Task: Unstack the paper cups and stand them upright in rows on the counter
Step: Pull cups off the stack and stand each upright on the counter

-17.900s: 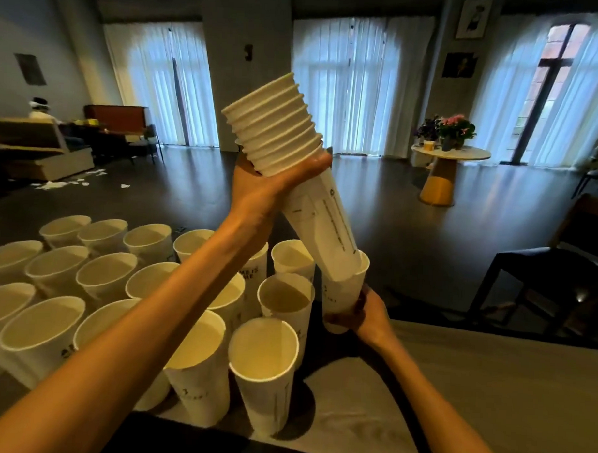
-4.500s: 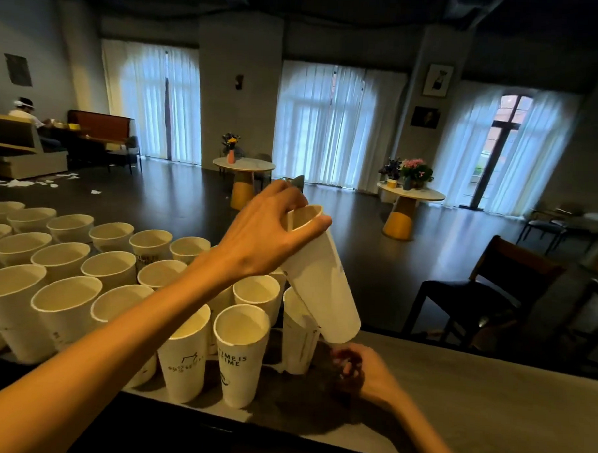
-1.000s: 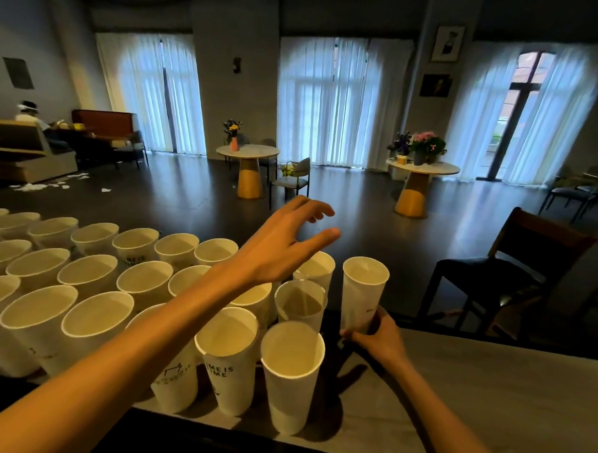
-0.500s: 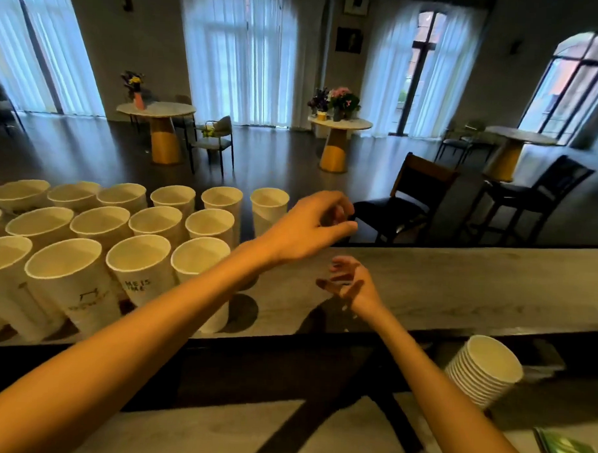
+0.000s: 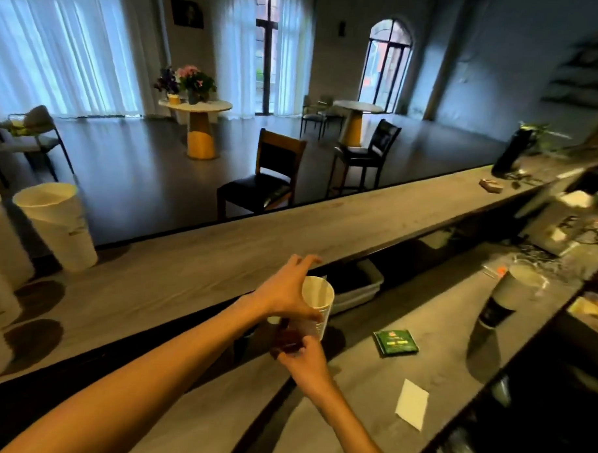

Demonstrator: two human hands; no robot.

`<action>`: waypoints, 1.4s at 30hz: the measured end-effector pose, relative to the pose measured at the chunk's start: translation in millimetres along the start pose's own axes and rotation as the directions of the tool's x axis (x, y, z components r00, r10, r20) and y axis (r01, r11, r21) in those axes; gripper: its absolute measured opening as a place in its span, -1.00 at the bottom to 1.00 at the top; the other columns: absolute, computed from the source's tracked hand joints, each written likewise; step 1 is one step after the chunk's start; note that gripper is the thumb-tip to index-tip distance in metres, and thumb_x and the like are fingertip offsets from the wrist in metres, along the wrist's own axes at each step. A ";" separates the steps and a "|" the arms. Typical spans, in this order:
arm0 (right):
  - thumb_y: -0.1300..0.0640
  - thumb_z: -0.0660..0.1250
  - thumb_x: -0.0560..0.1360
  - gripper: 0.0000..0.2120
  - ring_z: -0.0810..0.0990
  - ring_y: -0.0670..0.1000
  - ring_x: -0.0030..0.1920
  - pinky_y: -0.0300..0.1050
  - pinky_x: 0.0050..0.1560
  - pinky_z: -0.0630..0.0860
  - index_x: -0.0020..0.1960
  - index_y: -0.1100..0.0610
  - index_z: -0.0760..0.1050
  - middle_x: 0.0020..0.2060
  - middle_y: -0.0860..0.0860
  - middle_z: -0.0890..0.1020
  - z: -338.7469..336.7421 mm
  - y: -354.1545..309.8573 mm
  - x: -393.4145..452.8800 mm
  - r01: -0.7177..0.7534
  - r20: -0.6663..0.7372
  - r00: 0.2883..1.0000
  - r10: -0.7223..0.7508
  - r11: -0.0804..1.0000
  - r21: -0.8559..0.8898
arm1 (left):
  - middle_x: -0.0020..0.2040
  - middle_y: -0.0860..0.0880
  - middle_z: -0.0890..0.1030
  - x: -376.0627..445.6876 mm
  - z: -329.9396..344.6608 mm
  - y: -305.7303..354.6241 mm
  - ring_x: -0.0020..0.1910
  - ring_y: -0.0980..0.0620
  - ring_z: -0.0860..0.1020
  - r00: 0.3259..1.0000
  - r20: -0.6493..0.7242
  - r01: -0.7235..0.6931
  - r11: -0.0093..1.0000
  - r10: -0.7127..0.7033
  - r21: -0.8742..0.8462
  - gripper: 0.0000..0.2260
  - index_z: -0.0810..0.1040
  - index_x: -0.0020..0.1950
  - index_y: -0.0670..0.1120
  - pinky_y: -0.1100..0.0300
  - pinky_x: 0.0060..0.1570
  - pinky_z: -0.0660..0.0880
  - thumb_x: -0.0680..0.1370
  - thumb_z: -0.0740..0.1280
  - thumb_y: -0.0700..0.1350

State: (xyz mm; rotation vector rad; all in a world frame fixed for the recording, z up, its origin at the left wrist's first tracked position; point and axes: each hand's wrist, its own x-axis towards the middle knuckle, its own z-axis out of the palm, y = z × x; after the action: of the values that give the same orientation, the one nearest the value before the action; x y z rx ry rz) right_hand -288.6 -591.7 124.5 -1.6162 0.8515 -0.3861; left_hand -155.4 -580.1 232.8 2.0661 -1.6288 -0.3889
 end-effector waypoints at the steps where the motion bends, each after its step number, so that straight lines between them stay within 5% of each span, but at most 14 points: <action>1: 0.29 0.47 0.44 -0.75 0.65 -0.14 -0.04 -0.23 0.05 0.58 0.06 0.07 0.55 -0.07 -0.05 0.67 -5.2 8.3 -2.5 -0.040 0.026 0.999 0.040 0.999 -0.009 | 0.41 -0.02 0.29 4.5 7.5 -2.4 0.35 -0.05 0.40 1.000 0.002 0.010 0.999 -0.010 0.042 -0.03 0.12 0.52 0.14 -0.02 0.28 0.49 0.26 0.61 0.15; 6: 0.39 0.40 0.47 -0.77 0.58 -0.22 -0.35 -0.44 -0.36 0.43 0.11 0.39 0.51 -0.24 0.02 0.56 -44.3 41.6 10.5 -0.127 0.014 0.992 0.128 0.989 -0.079 | 0.48 0.00 0.22 28.8 35.0 -12.1 0.45 -0.10 0.26 0.987 0.096 0.111 0.975 -0.132 0.192 0.04 0.09 0.57 0.16 -0.09 0.32 0.45 0.24 0.63 0.11; 12: 0.14 0.54 0.40 -0.67 0.59 -0.09 -0.10 -0.34 -0.15 0.56 0.07 0.14 0.49 -0.06 0.04 0.62 -63.4 55.7 42.2 -0.224 -0.050 0.974 0.219 0.965 -0.139 | 0.41 -0.02 0.33 39.2 39.9 -13.8 0.40 -0.07 0.28 0.985 0.116 0.079 0.936 -0.126 0.342 -0.05 0.16 0.54 0.11 -0.04 0.28 0.46 0.27 0.61 0.11; 14: 0.04 0.62 0.29 -0.46 0.58 -0.02 0.01 -0.08 0.05 0.62 0.13 0.06 0.41 0.02 0.01 0.56 -66.3 62.8 51.1 -0.300 -0.082 0.954 0.290 0.937 -0.178 | 0.38 -0.03 0.40 39.6 42.3 -11.7 0.36 -0.08 0.39 0.984 0.146 0.046 0.930 -0.105 0.365 -0.05 0.15 0.52 0.10 -0.03 0.23 0.50 0.27 0.61 0.09; 19: -0.12 0.73 -0.14 0.26 0.51 0.12 0.26 0.07 -0.09 0.68 0.46 -0.01 0.25 0.36 0.01 0.43 -64.9 76.9 68.2 -0.304 0.022 0.950 0.312 0.936 -0.176 | 0.27 -0.01 0.51 37.2 28.2 -10.8 0.23 -0.06 0.49 0.983 0.172 0.004 0.954 -0.059 0.301 -0.18 0.25 0.36 0.13 0.02 0.13 0.54 0.24 0.63 0.12; 22: -0.18 0.72 -0.15 0.21 0.52 0.05 0.28 0.11 0.14 0.61 0.43 -0.09 0.30 0.32 -0.05 0.52 -59.4 71.3 70.2 -0.204 0.037 0.975 0.217 0.954 -0.220 | 0.25 0.02 0.50 29.1 0.2 -17.4 0.21 -0.01 0.49 0.990 0.127 0.050 0.989 -0.068 0.139 -0.20 0.29 0.33 0.15 -0.02 0.15 0.56 0.21 0.62 0.16; 25: -0.02 0.72 0.03 0.14 0.46 0.12 0.36 0.02 0.24 0.52 0.50 0.00 0.26 0.38 0.02 0.47 -45.7 42.3 58.7 -0.210 0.055 0.973 0.225 0.956 -0.206 | 0.22 0.09 0.48 11.9 -46.0 -24.3 0.19 0.07 0.48 0.995 -0.017 0.095 0.994 -0.097 -0.056 -0.25 0.35 0.28 0.17 0.01 0.17 0.56 0.18 0.61 0.18; 30: 0.11 0.67 0.20 -0.39 0.65 -0.04 0.01 -0.25 -0.05 0.57 0.17 0.07 0.48 0.10 0.06 0.65 -28.1 -4.9 46.4 0.015 0.126 0.992 0.002 0.991 -0.135 | 0.17 0.15 0.53 -14.1 -111.0 -18.2 0.15 0.16 0.52 0.950 -0.273 0.087 0.970 -0.149 -0.225 -0.32 0.44 0.24 0.17 0.12 0.14 0.54 0.21 0.63 0.17; 34: 0.07 0.68 0.19 -0.23 0.49 -0.05 0.10 -0.09 0.12 0.53 0.21 0.01 0.26 0.08 -0.09 0.48 -7.5 -54.6 35.2 0.055 0.120 0.992 -0.045 0.995 -0.077 | 0.15 0.15 0.59 -48.7 -141.1 -2.8 0.10 0.24 0.58 0.899 -0.389 0.025 0.909 -0.203 -0.417 -0.32 0.46 0.29 0.11 0.33 0.03 0.55 0.24 0.66 0.06; 39: 0.01 0.68 0.10 -0.06 0.53 0.00 0.20 -0.03 0.19 0.55 0.35 -0.02 0.27 0.18 -0.07 0.51 31.8 -95.5 17.5 0.166 0.176 0.972 -0.158 0.986 -0.032 | 0.16 0.08 0.66 -103.6 -128.8 -7.8 0.17 0.18 0.61 0.912 -0.356 -0.038 0.821 -0.205 -0.569 -0.30 0.48 0.33 0.02 0.36 0.03 0.55 0.26 0.66 -0.18; 42: -0.08 0.65 0.01 -0.04 0.60 0.02 0.19 -0.02 0.17 0.60 0.34 0.07 0.38 0.15 -0.02 0.60 55.8 -108.4 5.0 0.226 0.206 0.953 -0.222 0.974 0.006 | 0.12 0.14 0.67 -130.3 -119.1 -21.3 0.14 0.25 0.61 0.899 -0.351 0.013 0.819 -0.260 -0.574 -0.31 0.50 0.28 0.07 0.40 -0.02 0.54 0.23 0.68 -0.16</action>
State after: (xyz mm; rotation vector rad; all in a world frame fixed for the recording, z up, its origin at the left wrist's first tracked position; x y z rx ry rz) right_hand -214.0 -553.3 213.2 -1.7411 0.5173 -0.3631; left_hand -111.2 -427.8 313.2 1.6642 -0.9566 -0.3855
